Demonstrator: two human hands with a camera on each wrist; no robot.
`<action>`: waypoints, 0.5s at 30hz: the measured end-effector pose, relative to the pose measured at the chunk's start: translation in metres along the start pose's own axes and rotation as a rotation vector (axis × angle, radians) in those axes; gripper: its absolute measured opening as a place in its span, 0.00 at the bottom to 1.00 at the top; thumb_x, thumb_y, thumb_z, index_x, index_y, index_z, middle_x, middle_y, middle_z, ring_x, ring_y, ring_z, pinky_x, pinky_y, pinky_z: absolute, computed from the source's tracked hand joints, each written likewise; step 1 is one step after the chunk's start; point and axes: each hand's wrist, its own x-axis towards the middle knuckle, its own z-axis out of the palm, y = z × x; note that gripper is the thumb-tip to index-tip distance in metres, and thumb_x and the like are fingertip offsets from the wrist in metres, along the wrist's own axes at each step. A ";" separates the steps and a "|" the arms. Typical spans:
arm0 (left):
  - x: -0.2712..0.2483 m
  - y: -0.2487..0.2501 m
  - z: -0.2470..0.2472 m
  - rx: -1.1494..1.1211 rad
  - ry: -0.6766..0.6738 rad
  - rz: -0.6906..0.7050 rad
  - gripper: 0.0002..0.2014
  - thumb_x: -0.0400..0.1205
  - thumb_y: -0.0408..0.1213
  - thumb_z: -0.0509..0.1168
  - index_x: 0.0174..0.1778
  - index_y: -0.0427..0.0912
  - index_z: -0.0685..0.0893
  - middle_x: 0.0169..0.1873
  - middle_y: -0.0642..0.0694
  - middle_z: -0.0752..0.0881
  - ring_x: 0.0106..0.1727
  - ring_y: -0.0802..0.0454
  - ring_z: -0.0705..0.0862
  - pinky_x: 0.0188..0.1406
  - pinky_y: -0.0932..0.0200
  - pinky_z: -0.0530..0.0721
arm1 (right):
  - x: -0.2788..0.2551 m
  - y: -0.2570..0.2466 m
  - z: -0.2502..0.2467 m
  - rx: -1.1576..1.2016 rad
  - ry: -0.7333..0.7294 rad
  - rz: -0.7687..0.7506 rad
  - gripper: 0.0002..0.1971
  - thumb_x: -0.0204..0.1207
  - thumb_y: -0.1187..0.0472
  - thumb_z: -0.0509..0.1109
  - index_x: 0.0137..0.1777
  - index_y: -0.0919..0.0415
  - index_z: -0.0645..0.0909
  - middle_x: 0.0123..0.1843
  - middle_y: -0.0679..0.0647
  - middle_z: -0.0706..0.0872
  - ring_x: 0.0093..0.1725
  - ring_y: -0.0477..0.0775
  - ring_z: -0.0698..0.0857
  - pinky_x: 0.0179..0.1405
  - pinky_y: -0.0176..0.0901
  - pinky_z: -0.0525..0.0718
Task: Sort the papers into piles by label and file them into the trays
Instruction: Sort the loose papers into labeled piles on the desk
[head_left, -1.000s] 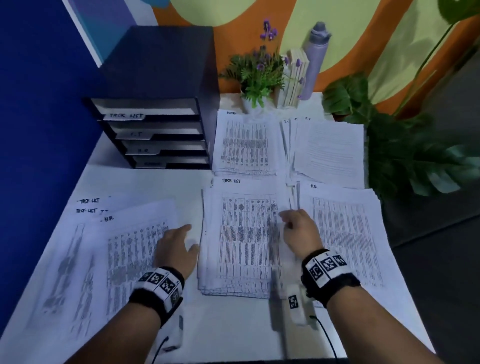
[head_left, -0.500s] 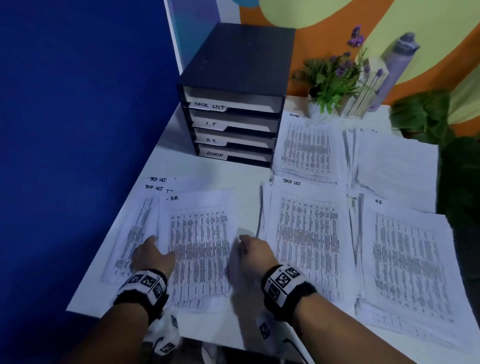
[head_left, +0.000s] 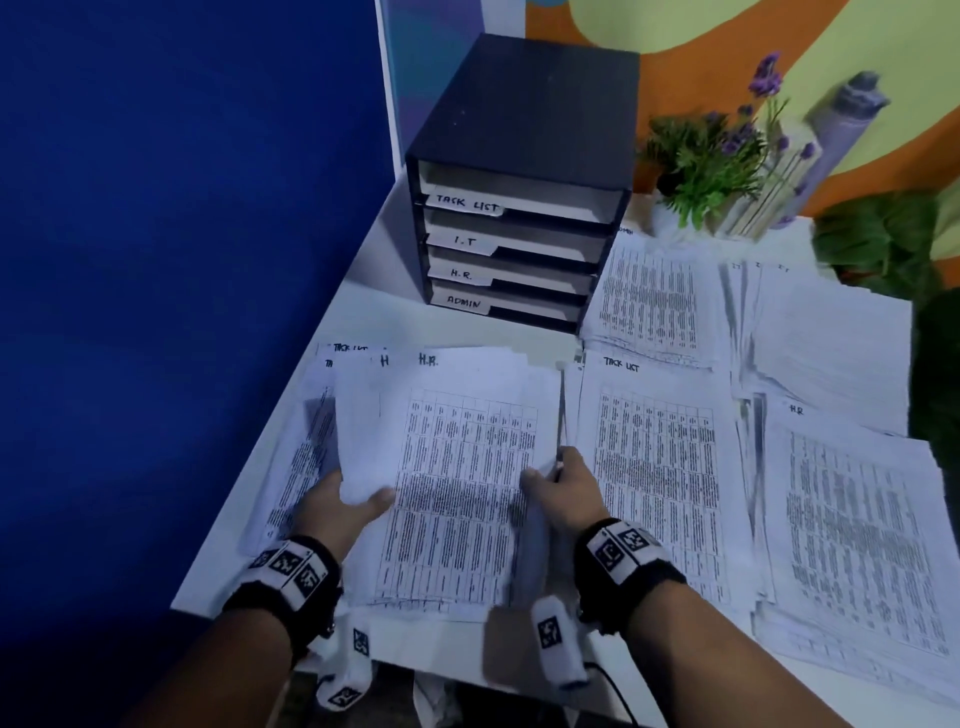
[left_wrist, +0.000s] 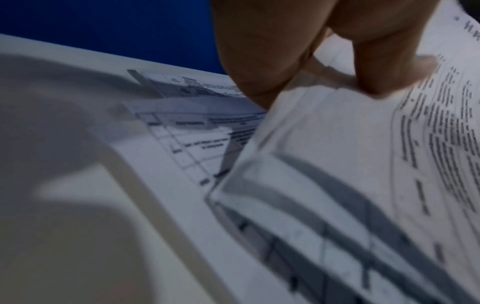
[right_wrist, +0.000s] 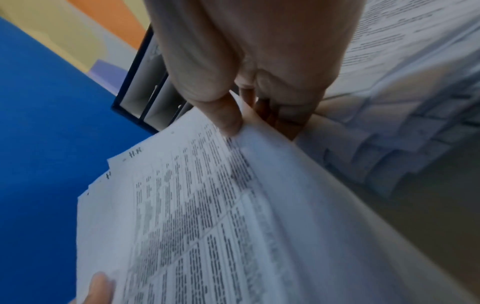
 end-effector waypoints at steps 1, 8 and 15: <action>0.001 0.000 -0.001 -0.004 0.003 0.007 0.10 0.81 0.43 0.70 0.56 0.48 0.82 0.49 0.49 0.87 0.52 0.47 0.84 0.58 0.53 0.81 | 0.000 0.000 0.000 0.011 0.022 0.005 0.12 0.76 0.56 0.70 0.53 0.61 0.76 0.43 0.60 0.84 0.41 0.56 0.82 0.44 0.48 0.83; 0.019 -0.013 -0.015 0.046 0.085 -0.012 0.10 0.81 0.44 0.69 0.52 0.42 0.86 0.45 0.43 0.89 0.50 0.40 0.87 0.57 0.45 0.85 | 0.001 0.009 -0.008 0.122 0.099 0.026 0.13 0.74 0.65 0.67 0.33 0.59 0.67 0.30 0.56 0.75 0.30 0.52 0.77 0.29 0.46 0.82; 0.025 -0.014 -0.006 -0.072 -0.150 -0.015 0.27 0.71 0.68 0.67 0.53 0.50 0.87 0.52 0.49 0.90 0.56 0.44 0.87 0.66 0.39 0.80 | -0.012 0.006 -0.006 0.383 -0.070 -0.056 0.08 0.81 0.67 0.68 0.41 0.55 0.78 0.23 0.41 0.81 0.25 0.41 0.78 0.27 0.34 0.76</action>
